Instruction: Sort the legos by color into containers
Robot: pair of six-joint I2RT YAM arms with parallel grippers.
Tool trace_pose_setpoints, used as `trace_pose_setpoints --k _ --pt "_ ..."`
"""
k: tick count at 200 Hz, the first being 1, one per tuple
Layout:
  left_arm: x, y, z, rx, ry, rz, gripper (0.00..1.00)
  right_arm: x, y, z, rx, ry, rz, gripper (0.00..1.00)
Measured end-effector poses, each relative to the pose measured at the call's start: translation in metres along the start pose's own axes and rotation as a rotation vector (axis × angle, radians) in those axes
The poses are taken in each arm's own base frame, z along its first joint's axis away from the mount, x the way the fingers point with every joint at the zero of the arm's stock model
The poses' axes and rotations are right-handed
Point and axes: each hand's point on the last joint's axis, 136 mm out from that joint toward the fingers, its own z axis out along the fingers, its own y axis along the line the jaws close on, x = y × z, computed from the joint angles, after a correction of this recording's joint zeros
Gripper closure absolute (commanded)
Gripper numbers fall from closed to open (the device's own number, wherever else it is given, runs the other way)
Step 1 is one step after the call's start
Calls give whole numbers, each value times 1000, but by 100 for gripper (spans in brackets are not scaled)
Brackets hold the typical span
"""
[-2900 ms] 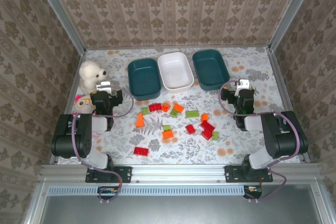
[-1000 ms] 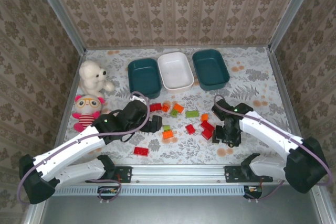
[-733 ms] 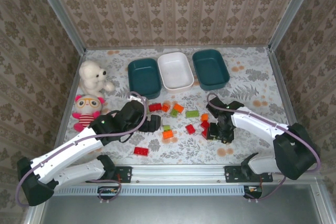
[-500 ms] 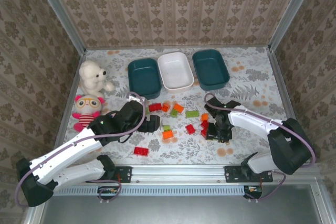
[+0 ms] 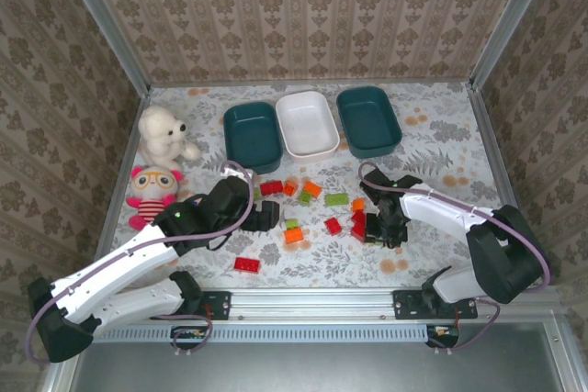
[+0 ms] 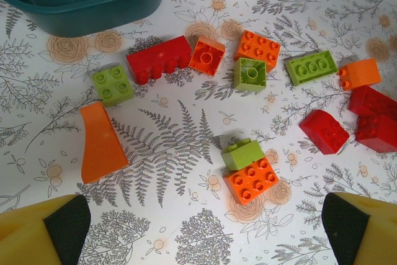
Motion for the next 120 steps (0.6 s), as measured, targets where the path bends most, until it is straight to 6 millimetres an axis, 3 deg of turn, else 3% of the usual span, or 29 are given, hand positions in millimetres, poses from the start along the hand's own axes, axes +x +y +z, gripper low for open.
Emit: trace_pose_setpoints --k 49,92,106,120 --pt "0 -1 1 4 3 -2 0 -12 1 2 -2 -5 3 67" --pt "0 -14 2 72 7 2 1 -18 2 -1 1 -25 -3 77" --pt "0 -20 3 106 11 6 1 -20 0 -7 10 -52 -4 78" --pt "-1 -29 2 150 11 5 1 -24 -3 -27 18 -106 -8 78"
